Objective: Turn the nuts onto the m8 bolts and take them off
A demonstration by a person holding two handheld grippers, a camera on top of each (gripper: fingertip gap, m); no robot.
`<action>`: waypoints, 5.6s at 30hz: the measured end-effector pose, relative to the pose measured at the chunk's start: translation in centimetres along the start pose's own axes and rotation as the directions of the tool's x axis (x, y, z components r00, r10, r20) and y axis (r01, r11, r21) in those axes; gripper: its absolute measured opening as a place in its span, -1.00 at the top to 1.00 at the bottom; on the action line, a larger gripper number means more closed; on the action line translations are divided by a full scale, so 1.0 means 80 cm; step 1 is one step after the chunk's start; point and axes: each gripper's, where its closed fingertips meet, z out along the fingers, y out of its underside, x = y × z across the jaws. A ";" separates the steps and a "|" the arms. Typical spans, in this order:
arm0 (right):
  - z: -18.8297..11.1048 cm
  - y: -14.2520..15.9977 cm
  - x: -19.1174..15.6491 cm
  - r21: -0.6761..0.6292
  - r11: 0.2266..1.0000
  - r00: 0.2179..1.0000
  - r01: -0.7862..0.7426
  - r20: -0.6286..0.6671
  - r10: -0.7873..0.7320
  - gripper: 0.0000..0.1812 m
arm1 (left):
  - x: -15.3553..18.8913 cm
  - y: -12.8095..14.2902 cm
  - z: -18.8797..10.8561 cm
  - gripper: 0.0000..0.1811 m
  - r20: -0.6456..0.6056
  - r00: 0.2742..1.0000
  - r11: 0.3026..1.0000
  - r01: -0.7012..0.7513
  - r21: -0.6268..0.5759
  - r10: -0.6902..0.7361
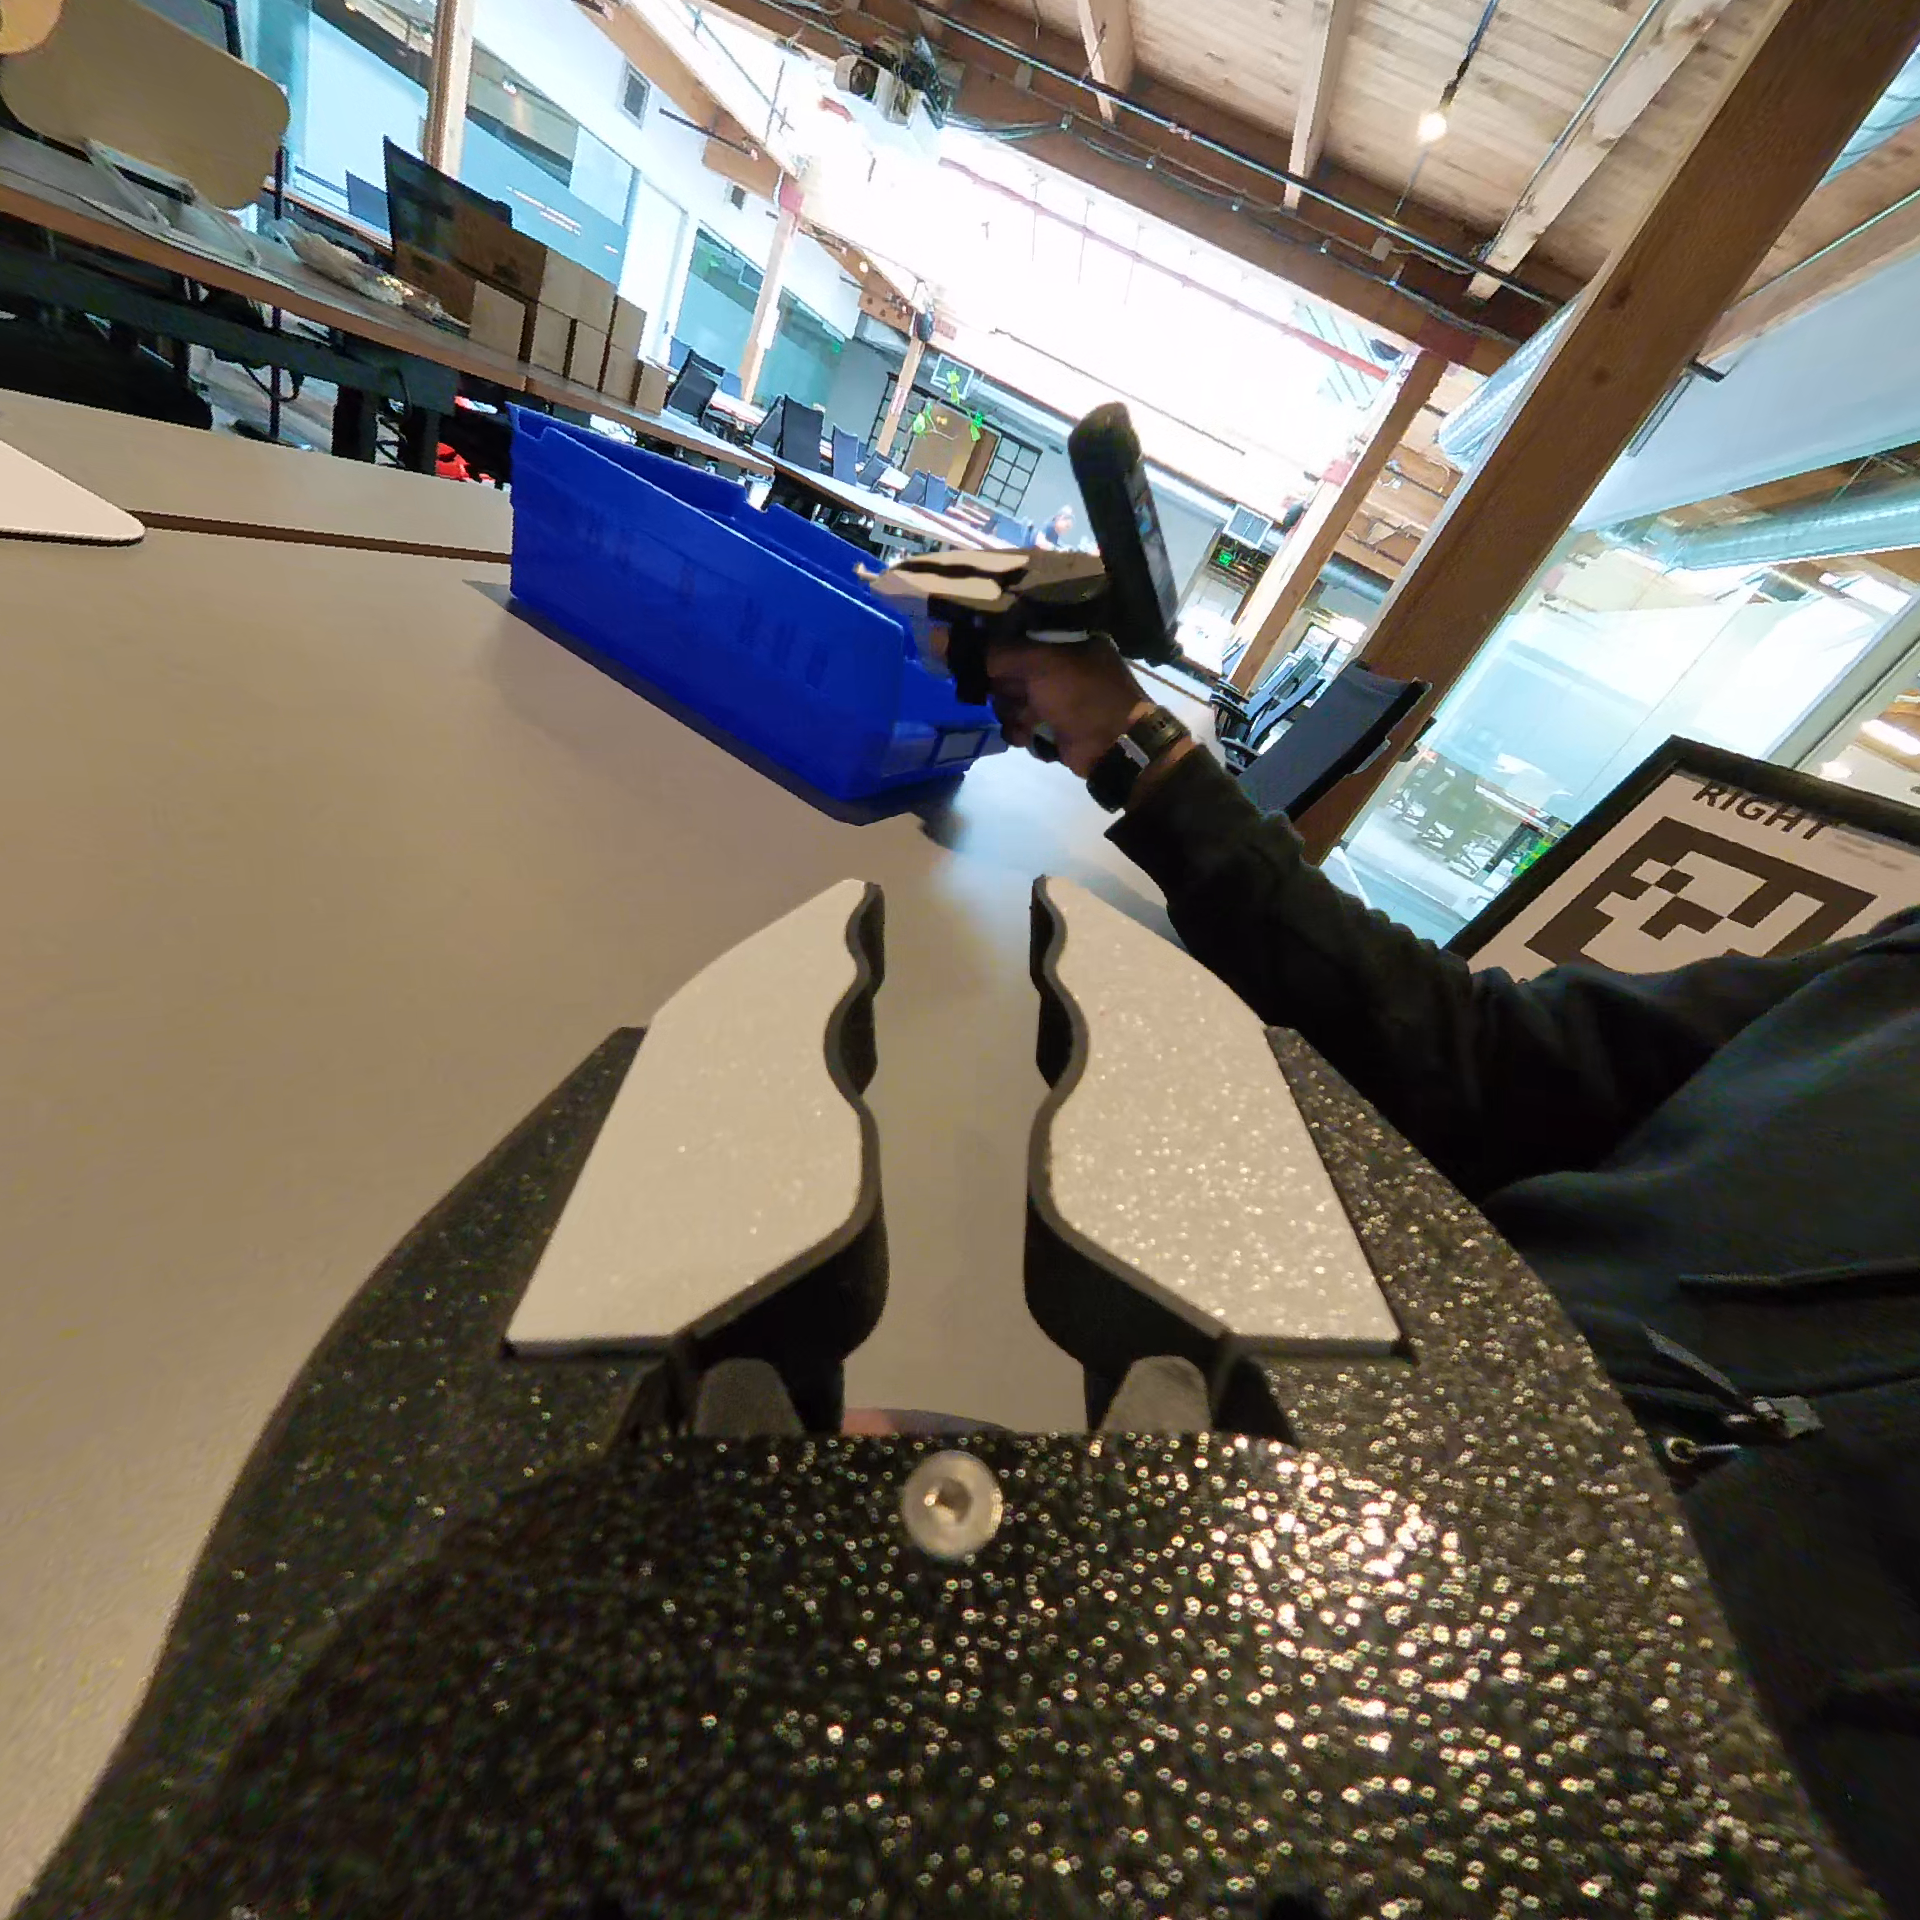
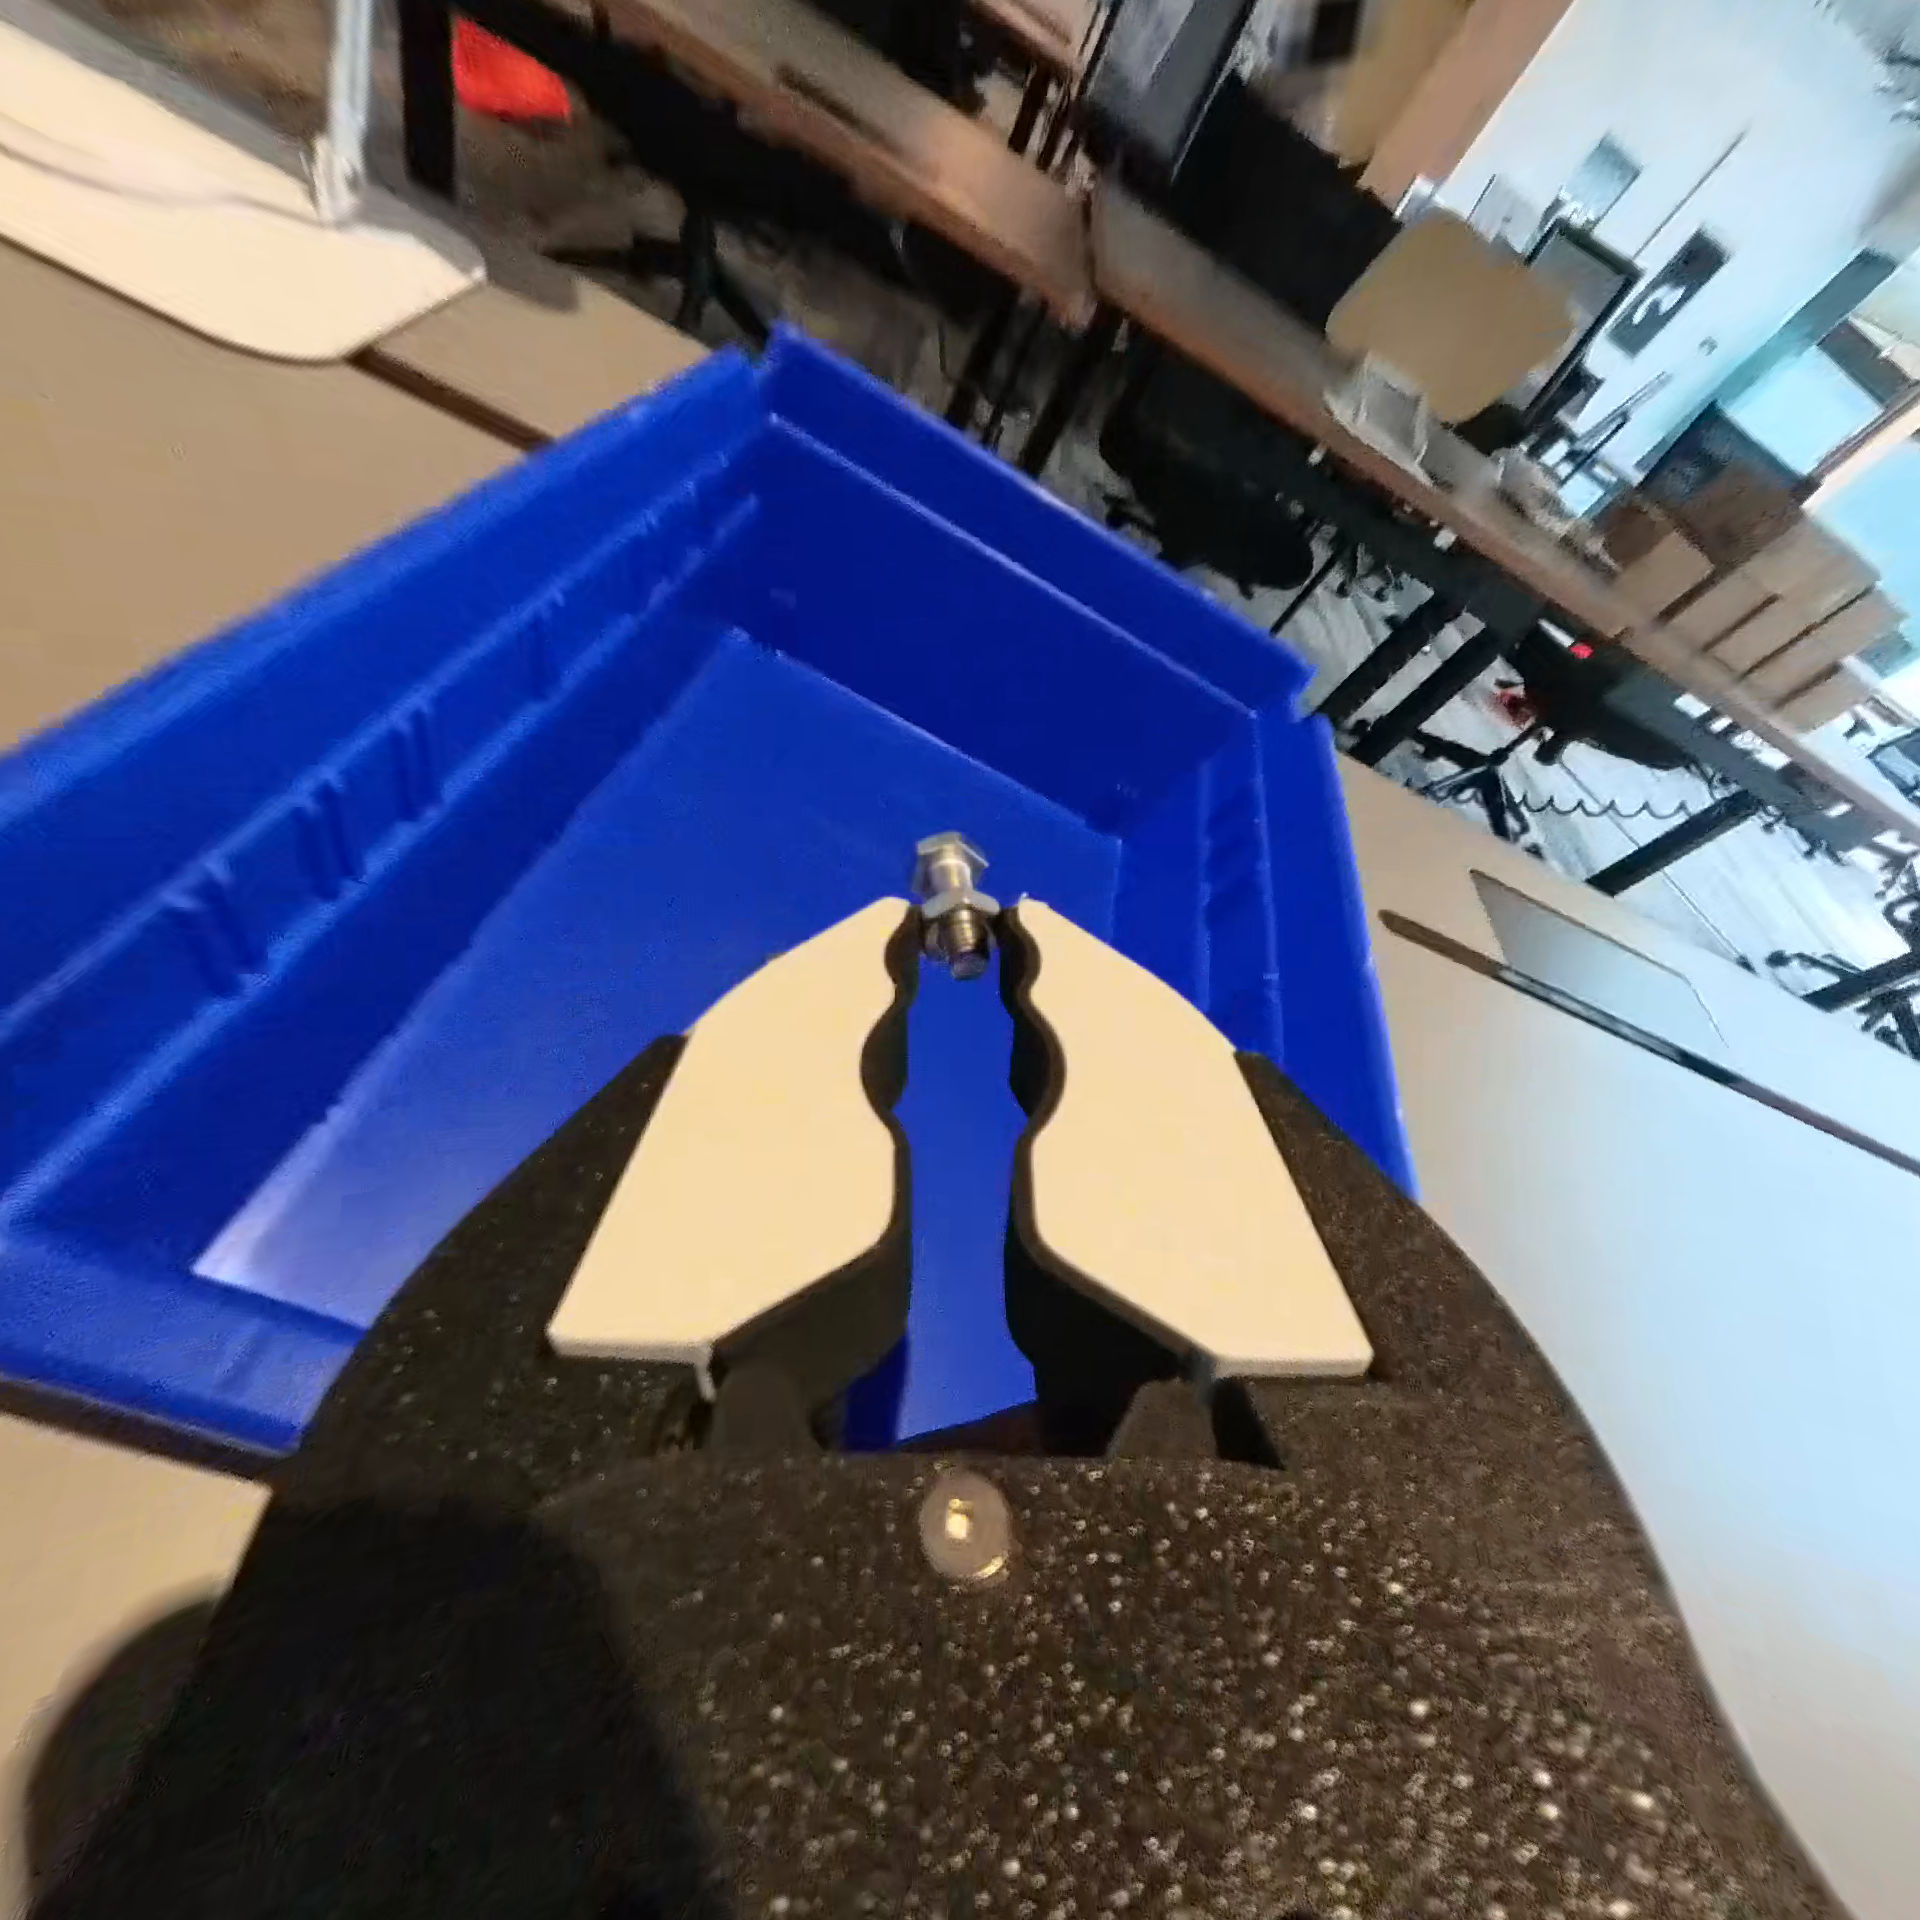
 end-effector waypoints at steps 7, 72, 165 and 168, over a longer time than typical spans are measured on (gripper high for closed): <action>0.009 0.033 -0.010 -0.132 0.989 0.998 0.066 0.008 -0.066 0.84 | 0.001 -0.001 -0.001 0.72 -0.005 1.000 1.000 -0.006 0.007 0.006; -0.105 -0.077 -0.330 0.180 0.973 0.885 0.148 0.414 -0.211 1.00 | -0.073 -0.216 -0.333 0.75 0.649 0.394 0.757 -0.278 -0.591 0.651; -0.153 -0.046 -0.396 0.402 0.842 0.695 0.360 0.486 -0.529 0.99 | -0.080 0.002 -0.069 0.64 -0.324 0.844 0.299 -0.470 -0.830 0.428; -0.153 -0.046 -0.399 0.400 0.843 0.686 0.360 0.499 -0.529 0.99 | -0.114 -0.073 -0.127 0.64 -0.156 0.824 0.372 -0.404 -0.836 0.544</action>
